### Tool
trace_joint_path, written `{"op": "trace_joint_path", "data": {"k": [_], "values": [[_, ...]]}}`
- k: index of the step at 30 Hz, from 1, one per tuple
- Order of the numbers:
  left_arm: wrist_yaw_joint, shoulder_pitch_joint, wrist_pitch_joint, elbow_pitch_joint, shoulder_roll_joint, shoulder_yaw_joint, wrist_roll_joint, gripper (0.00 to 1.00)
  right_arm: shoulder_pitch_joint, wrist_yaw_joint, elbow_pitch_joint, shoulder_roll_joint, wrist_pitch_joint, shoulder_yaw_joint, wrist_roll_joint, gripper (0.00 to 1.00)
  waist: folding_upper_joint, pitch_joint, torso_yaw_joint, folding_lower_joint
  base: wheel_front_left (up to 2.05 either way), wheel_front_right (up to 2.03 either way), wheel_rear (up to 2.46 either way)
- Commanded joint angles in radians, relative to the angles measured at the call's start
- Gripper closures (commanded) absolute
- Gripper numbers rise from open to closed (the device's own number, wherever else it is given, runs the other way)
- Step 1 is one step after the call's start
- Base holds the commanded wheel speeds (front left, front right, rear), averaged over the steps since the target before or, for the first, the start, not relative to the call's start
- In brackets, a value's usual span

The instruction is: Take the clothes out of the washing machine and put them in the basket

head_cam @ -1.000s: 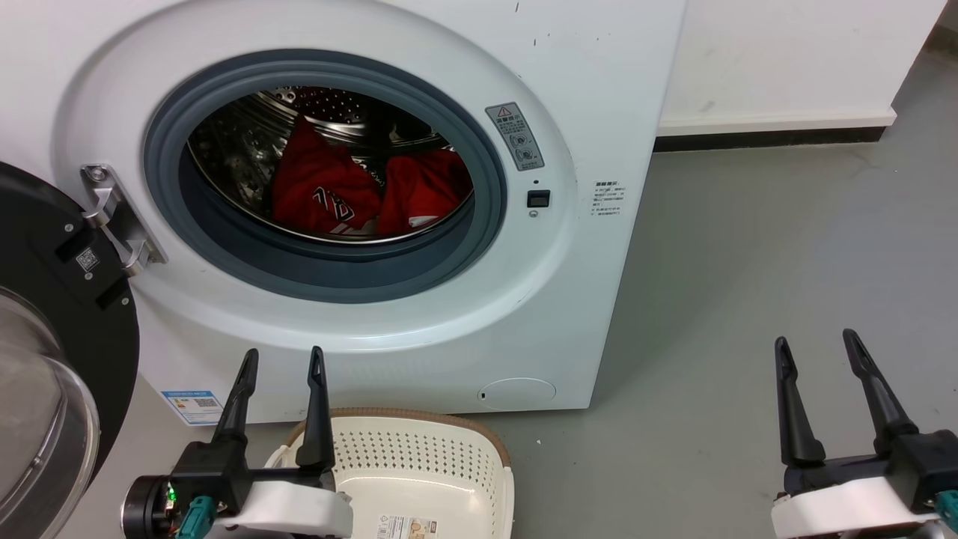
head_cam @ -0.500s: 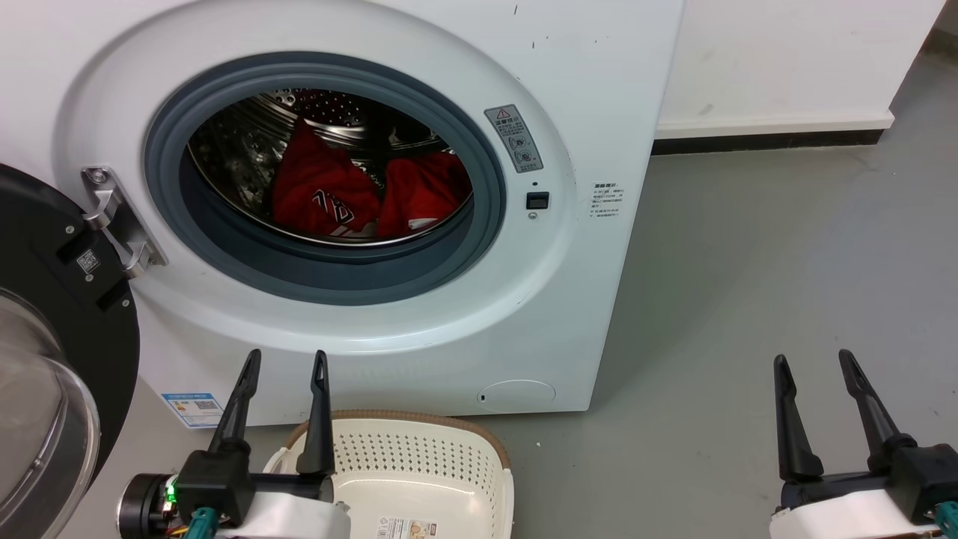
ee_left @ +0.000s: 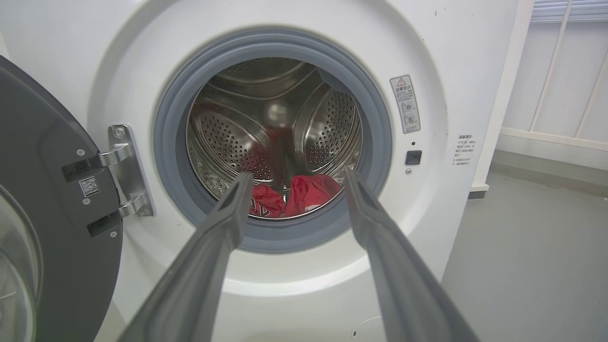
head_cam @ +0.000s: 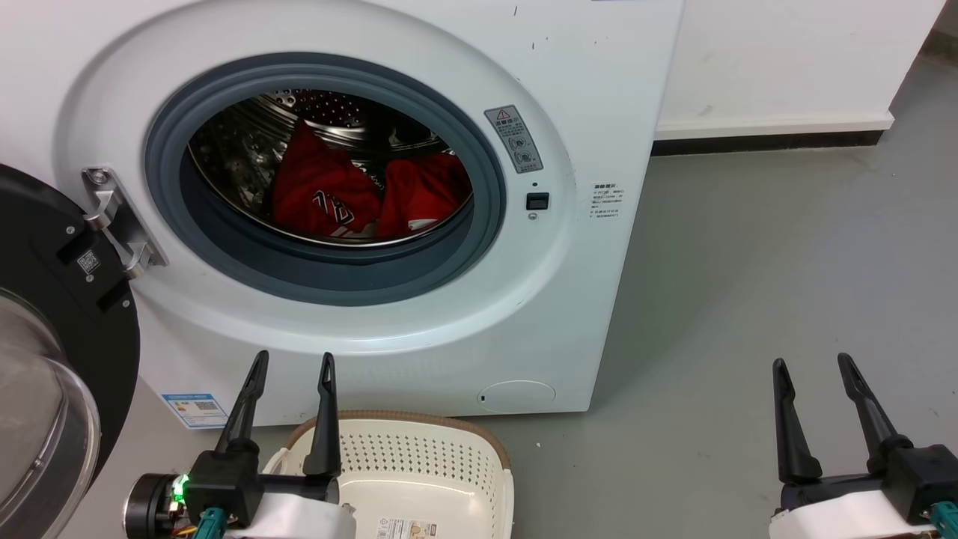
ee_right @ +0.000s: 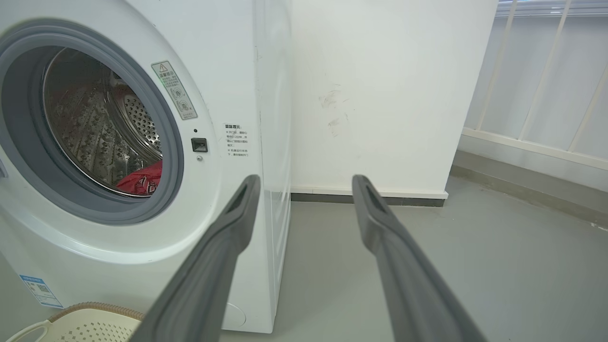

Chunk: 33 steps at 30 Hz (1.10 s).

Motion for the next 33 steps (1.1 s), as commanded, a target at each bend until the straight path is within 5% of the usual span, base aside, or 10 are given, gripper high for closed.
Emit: {"op": "trace_joint_path", "data": {"k": [1,13,20,26,33], "values": [[0.004,0.009,-0.005,-0.001,-0.002,0.004,-0.003,0.00,-0.007,-0.001,0.001,-0.001,-0.002,0.000,-0.003,0.00,0.0000,0.001,0.000,0.0000,0.00,0.00,0.00],[-0.012,0.010,-0.004,0.025,-0.002,0.015,0.001,0.00,-0.026,-0.001,-0.021,-0.001,-0.002,-0.009,0.014,0.00,0.0000,0.034,-0.020,0.0000,0.00,0.00,0.00],[-0.040,-0.073,-0.004,0.024,0.019,0.059,0.015,0.00,-0.075,-0.001,-0.070,0.000,-0.002,-0.024,0.038,0.00,0.0000,0.189,-0.062,0.0000,0.00,0.00,0.00],[-0.071,-0.219,-0.004,0.050,0.095,0.128,-0.001,0.00,-0.155,-0.001,-0.091,0.000,-0.002,-0.005,0.057,0.00,0.0000,0.380,-0.134,0.0000,0.00,0.00,0.00],[-0.100,-0.514,-0.004,0.170,0.262,0.161,-0.025,0.00,-0.237,-0.001,-0.112,0.001,-0.002,-0.017,0.100,0.00,0.0000,0.568,-0.212,0.0000,0.00,0.00,0.00]]}}
